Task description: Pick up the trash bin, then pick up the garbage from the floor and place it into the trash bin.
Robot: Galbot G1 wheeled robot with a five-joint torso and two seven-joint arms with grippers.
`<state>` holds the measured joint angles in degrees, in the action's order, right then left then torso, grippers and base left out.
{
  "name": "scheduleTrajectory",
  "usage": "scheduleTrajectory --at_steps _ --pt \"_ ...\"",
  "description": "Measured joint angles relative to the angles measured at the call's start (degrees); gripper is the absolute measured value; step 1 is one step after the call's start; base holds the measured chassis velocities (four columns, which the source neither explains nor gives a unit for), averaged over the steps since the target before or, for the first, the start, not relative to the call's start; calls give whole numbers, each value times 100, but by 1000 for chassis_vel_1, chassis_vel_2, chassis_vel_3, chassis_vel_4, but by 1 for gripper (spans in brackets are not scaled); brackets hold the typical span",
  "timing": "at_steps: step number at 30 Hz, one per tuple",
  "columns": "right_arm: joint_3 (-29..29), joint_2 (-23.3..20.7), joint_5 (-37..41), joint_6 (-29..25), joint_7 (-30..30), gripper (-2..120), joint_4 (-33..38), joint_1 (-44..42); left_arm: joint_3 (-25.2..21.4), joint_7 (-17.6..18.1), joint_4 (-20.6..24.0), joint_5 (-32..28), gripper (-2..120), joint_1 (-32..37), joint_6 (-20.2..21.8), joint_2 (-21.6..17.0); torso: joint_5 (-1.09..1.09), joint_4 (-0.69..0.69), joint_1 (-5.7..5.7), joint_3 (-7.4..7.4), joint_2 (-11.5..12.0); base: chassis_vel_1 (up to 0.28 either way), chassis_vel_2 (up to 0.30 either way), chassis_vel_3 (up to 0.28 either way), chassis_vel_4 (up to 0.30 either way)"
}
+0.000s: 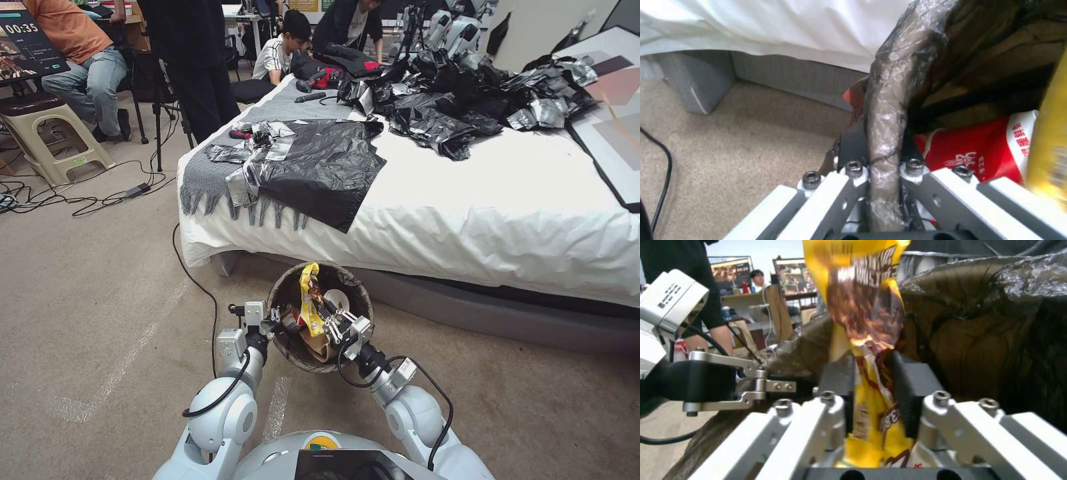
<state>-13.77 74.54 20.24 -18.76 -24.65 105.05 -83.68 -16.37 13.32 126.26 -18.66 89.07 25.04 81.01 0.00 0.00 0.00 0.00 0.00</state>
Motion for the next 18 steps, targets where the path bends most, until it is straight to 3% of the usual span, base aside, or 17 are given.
scheduleTrajectory --at_steps 8,13,17,18 --pt "-27 -18 -8 0 -34 54 5 -4 5 34 20 -20 0 -2 123 -7 0 0 0 0 0 0 0 0 0" --pt "-34 -21 -7 0 -39 67 13 1 5 42 21 -27 0 -6 152 -7 0 0 0 0 0 0 0 0 0" --pt "-41 -25 -5 0 -53 86 30 -3 -1 49 21 -28 0 -13 182 -5 0 0 0 0 0 0 0 0 0" --pt "-41 -25 -5 0 -53 86 30 -3 -1 49 21 -28 0 -13 182 -5 0 0 0 0 0 0 0 0 0"
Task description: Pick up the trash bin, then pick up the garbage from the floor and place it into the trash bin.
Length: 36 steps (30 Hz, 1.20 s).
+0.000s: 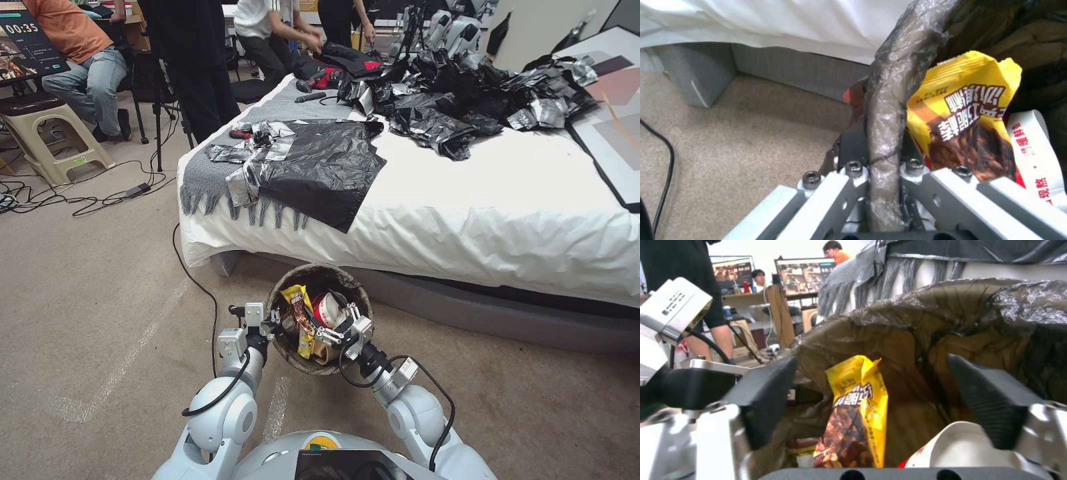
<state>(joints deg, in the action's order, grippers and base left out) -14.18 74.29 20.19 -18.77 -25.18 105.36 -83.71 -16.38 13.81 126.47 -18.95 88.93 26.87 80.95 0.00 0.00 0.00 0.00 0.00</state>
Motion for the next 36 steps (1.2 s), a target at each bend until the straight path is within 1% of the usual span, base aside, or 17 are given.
scheduleTrajectory --at_steps 2,3,4,5,16,17,21,22,24,25,26,28,29,30,32,33,36 --pt "-4 -1 -1 -1 -27 94 15 -6 -3 2 0 -2 0 -5 19 1 0 0 0 0 0 0 0 0 0" --pt "-4 -1 -1 -1 -27 94 15 -6 -3 2 0 -2 0 -5 19 1 0 0 0 0 0 0 0 0 0" --pt "-9 1 -2 -2 -44 98 17 -8 -3 4 0 -3 0 -10 30 3 0 0 0 0 0 0 0 0 0" --pt "-12 2 -2 -3 -53 100 20 -9 -3 4 -1 -5 0 -12 37 4 0 0 0 0 0 0 0 0 0" --pt "-187 3 -70 -82 -71 100 329 -98 -49 8 -38 -8 0 -25 66 2 0 0 0 0 0 0 0 0 0" --pt "-278 17 -132 -159 -47 100 538 -175 -59 8 -49 -8 0 -24 66 1 0 0 0 0 0 0 0 0 0" --pt "-378 51 -232 -214 69 100 777 -271 -66 8 -51 -6 0 -22 63 7 2 2 0 0 0 0 0 0 0" --pt "-468 96 -306 -277 232 100 993 -338 -72 8 -52 -4 0 -22 63 11 0 -2 0 0 0 0 0 0 0" --pt "-657 218 -740 -368 835 100 1384 -527 -77 8 -53 3 0 -14 58 18 0 0 0 1 0 0 0 0 0" --pt "-657 218 -740 -368 835 100 1384 -527 -77 8 -53 3 0 -14 58 18 0 0 0 1 0 0 0 0 0" --pt "-709 281 -970 -383 1238 100 1529 -657 -87 8 -53 4 0 -10 55 18 -1 1 0 0 0 0 0 0 0" --pt "-786 399 -1175 -392 1726 100 1698 -898 -108 8 -53 7 0 -4 48 12 0 0 0 0 0 0 0 0 0" --pt "-833 447 -1245 -412 1881 100 1742 -1007 -113 8 -52 9 0 0 46 10 0 0 0 1 0 0 0 0 0" --pt "-833 447 -1245 -412 1881 100 1742 -1007 -113 8 -52 9 0 0 46 10 0 0 0 1 0 0 0 0 0" --pt "-949 580 -1419 -485 2284 100 1740 -1183 -123 6 -39 15 0 11 37 6 0 -1 0 1 0 0 0 0 0" --pt "-949 580 -1419 -485 2284 100 1740 -1183 -123 6 -39 15 0 11 37 6 0 -1 0 1 0 0 0 0 0" --pt "-1066 703 -1564 -599 2705 100 1503 -1253 -141 5 -21 18 0 27 25 4 0 0 0 0 0 0 0 0 0"
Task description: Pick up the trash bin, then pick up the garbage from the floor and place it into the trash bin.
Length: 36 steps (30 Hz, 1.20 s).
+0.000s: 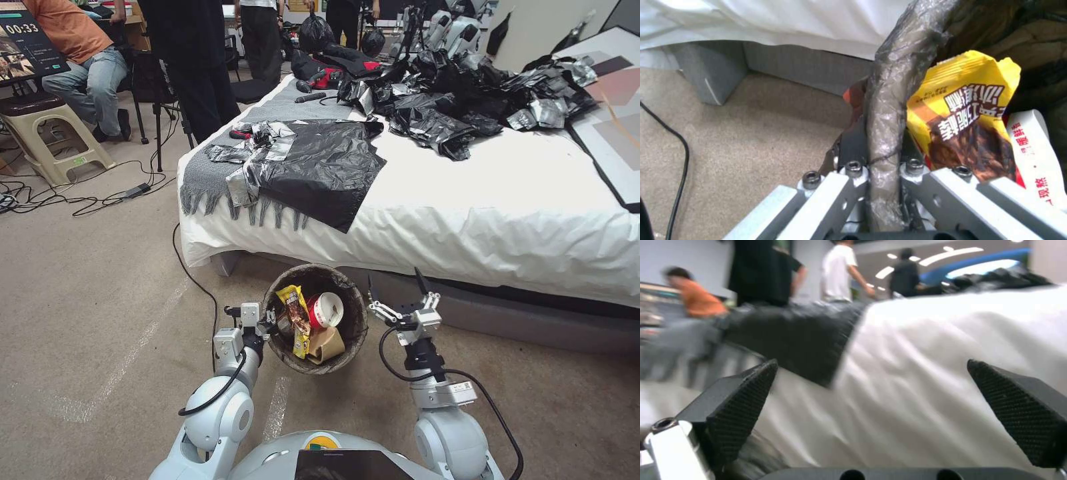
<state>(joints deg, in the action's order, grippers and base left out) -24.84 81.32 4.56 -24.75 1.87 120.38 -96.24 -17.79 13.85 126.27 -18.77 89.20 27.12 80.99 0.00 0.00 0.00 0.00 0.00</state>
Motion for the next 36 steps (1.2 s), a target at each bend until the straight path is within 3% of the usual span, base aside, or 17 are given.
scheduleTrajectory --at_steps 10,36 --pt "-216 160 -45 -318 113 100 -517 -115 -41 -4 21 -4 0 10 -16 -13 0 0 0 0 0 0 0 0 0" --pt "-345 142 -11 -441 -61 100 -724 29 -25 -55 58 -19 0 16 -104 -8 0 0 0 0 0 15 15 16 15"
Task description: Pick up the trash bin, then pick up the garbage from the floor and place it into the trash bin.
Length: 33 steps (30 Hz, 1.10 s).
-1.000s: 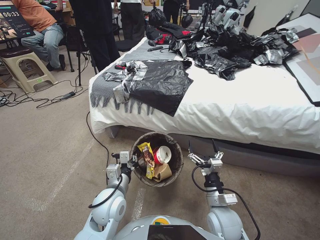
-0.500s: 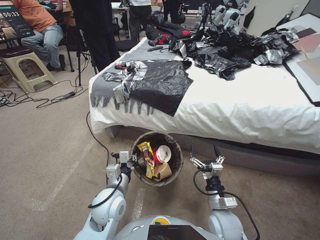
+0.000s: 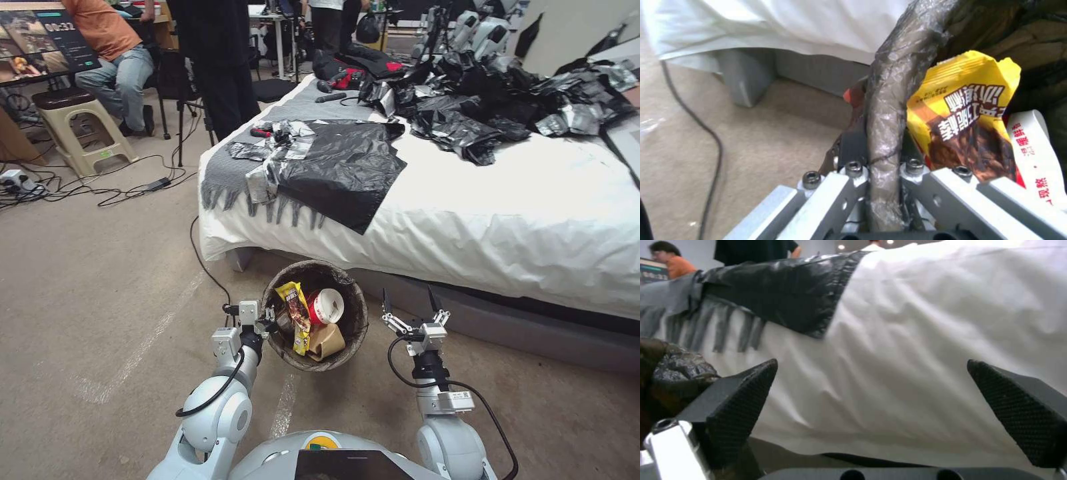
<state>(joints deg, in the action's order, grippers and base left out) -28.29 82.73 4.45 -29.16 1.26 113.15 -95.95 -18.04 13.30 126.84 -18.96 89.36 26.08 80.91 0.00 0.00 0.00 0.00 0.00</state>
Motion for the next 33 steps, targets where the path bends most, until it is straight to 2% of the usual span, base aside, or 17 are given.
scheduleTrajectory --at_steps 33 --pt "-66 -14 43 35 -64 100 -57 126 -40 -15 30 -26 0 -12 1 5 0 1 0 0 0 113 108 108 106"
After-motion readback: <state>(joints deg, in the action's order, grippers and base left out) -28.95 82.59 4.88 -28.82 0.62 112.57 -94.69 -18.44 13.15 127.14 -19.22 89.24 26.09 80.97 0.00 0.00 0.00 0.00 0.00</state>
